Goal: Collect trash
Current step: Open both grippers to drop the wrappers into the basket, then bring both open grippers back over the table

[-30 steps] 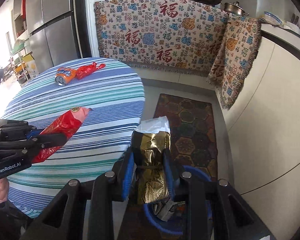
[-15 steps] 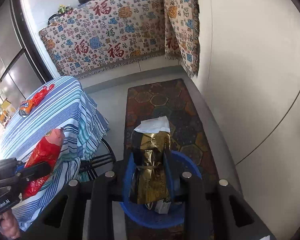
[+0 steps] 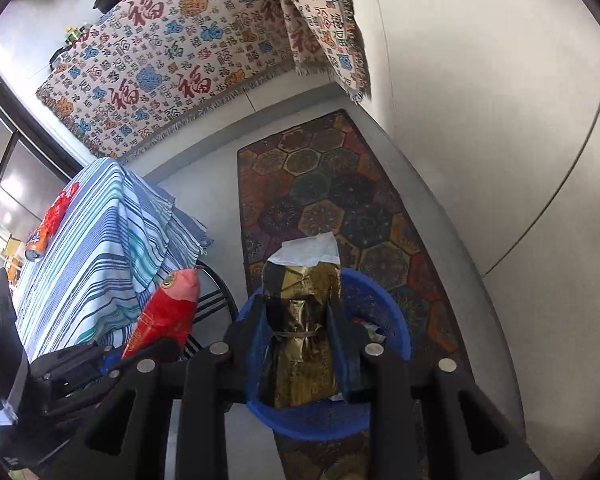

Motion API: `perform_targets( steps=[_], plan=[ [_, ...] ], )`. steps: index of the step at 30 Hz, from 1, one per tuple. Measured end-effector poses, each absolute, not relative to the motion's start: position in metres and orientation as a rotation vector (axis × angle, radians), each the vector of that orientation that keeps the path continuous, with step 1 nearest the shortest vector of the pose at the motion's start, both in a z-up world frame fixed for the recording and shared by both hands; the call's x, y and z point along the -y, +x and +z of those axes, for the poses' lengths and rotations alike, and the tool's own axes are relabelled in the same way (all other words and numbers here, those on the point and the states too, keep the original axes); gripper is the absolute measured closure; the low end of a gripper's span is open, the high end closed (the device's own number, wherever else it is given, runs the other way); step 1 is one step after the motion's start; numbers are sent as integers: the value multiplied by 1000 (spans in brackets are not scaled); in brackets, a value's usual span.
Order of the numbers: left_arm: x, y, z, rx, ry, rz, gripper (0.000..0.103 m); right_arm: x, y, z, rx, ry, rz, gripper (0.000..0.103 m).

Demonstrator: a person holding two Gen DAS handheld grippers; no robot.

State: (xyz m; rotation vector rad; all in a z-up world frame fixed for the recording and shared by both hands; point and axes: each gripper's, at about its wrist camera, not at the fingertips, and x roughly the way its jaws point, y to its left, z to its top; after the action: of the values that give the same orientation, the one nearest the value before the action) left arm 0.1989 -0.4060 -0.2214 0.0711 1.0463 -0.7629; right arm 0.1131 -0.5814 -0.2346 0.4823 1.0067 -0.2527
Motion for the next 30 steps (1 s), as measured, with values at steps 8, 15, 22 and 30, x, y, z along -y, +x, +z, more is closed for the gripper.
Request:
perform_targets(
  steps=[8, 15, 22, 30],
  plan=[
    [426, 208, -239, -1065, 106, -768, 91, 588, 114, -240, -998, 524, -278, 68],
    [436, 217, -252, -1084, 127, -762, 64, 589, 114, -230, -946, 536, -288, 54],
    [386, 190, -203, -988, 90, -758, 35, 573, 117, -202, -846, 428, -319, 54],
    [250, 164, -167, -894, 115, -551, 20, 469, 136, -175, -769, 226, -114, 54]
  ],
)
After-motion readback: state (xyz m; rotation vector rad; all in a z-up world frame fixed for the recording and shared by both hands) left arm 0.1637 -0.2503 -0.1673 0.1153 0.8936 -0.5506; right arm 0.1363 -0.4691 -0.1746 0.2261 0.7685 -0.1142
